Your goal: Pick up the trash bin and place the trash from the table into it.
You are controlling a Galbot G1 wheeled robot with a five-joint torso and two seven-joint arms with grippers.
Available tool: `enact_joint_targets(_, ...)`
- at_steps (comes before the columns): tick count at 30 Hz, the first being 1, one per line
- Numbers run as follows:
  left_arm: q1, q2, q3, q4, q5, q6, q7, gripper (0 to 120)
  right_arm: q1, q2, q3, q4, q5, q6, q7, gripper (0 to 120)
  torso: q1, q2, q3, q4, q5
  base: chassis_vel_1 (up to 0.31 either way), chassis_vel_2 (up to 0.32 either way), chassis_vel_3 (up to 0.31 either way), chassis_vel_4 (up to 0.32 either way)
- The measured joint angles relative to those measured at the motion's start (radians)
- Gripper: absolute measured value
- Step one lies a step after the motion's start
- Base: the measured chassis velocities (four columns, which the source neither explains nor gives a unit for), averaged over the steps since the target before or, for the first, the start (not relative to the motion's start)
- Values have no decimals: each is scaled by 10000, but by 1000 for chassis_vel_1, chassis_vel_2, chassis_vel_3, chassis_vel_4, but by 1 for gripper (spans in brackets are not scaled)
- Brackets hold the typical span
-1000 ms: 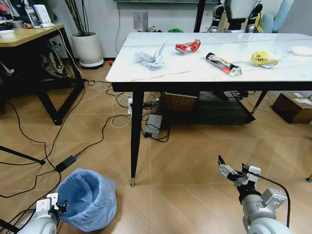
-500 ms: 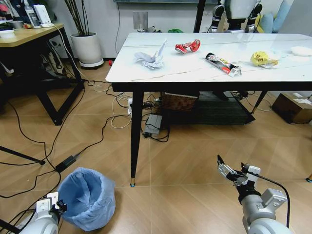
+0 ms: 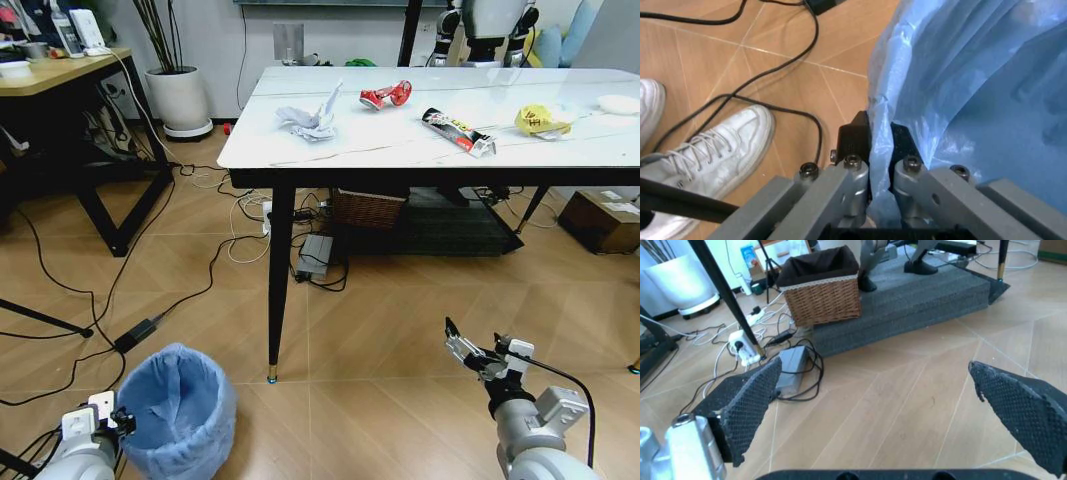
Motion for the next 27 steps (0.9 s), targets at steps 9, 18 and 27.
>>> enact_joint_targets(9, 302, 418, 502, -1601, -1164, 285, -1775, 0, 12, 234, 54, 11, -130, 23, -29, 100, 0, 0, -1, -1, 1, 0, 0, 0, 0)
enact_joint_targets(18, 46, 1109, 1880, -2935, -1923, 285, -3666, 0, 73, 388, -19, -49, -249, 23, -47, 100, 0, 0, -1, -3, 2, 0, 0, 0, 0)
enact_joint_targets(27, -297, 1792, 3190, -3219, -2972, 280, -4260, 0, 61, 454, 15, -58, -384, 24, -67, 100, 0, 0, -1, -2, 1, 0, 0, 0, 0)
